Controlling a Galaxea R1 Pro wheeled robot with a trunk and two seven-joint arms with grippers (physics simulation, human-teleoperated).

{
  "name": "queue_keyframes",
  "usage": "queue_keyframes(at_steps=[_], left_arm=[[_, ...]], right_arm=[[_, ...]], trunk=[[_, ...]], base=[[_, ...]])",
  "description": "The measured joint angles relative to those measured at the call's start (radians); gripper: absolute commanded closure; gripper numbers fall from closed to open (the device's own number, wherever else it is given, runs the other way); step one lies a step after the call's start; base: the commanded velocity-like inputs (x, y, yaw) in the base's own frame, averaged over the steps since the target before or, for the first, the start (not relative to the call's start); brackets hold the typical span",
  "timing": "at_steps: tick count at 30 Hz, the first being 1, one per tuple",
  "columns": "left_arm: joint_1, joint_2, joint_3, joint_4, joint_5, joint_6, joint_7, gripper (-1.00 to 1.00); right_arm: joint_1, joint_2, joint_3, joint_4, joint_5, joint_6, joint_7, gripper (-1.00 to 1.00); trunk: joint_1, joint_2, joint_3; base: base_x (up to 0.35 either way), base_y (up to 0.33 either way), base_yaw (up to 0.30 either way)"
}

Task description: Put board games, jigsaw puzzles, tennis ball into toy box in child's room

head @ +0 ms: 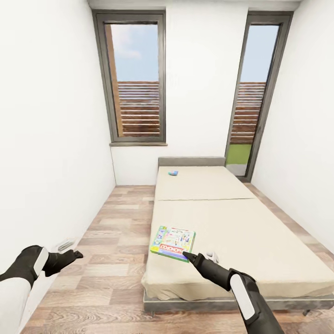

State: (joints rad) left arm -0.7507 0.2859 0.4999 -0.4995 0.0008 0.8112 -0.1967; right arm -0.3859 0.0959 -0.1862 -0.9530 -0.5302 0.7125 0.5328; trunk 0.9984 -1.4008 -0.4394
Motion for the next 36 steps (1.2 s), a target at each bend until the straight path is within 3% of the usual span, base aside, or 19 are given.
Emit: queue_keyframes(at_steps=[18,20,24,26,36], left_arm=[[0.0,-0.002,-0.003,0.0,-0.001,-0.003,0.001,-1.0],[0.0,-0.004,-0.033,0.0,-0.001,-0.005,0.003,-1.0],[0.0,-0.008,-0.155,-0.001,0.0,-0.008,0.003,-1.0],[0.0,-0.009,-0.19,-0.001,0.0,-0.009,0.002,-1.0],[0.0,-0.009,-0.208,-0.002,0.0,-0.011,0.003,-1.0]], right_arm=[[0.0,0.003,0.002,0.0,0.005,-0.001,-0.003,1.0],[0.0,0.003,0.001,0.0,0.005,-0.001,-0.003,1.0],[0.0,0.001,0.001,-0.001,0.005,-0.001,-0.002,1.0],[0.0,0.0,0.001,-0.001,0.005,-0.001,-0.001,1.0],[0.0,0.0,-0.001,0.001,0.005,-0.001,0.0,1.0]], trunk=[[-0.069,0.126,0.056],[-0.076,0.14,0.063],[-0.092,0.168,0.075],[-0.099,0.182,0.082],[-0.138,0.252,0.113]], base=[[-0.122,-0.065,0.288],[-0.244,-0.197,0.288],[-0.259,-0.221,0.288],[-0.264,-0.23,0.288],[-0.162,-0.157,0.288]])
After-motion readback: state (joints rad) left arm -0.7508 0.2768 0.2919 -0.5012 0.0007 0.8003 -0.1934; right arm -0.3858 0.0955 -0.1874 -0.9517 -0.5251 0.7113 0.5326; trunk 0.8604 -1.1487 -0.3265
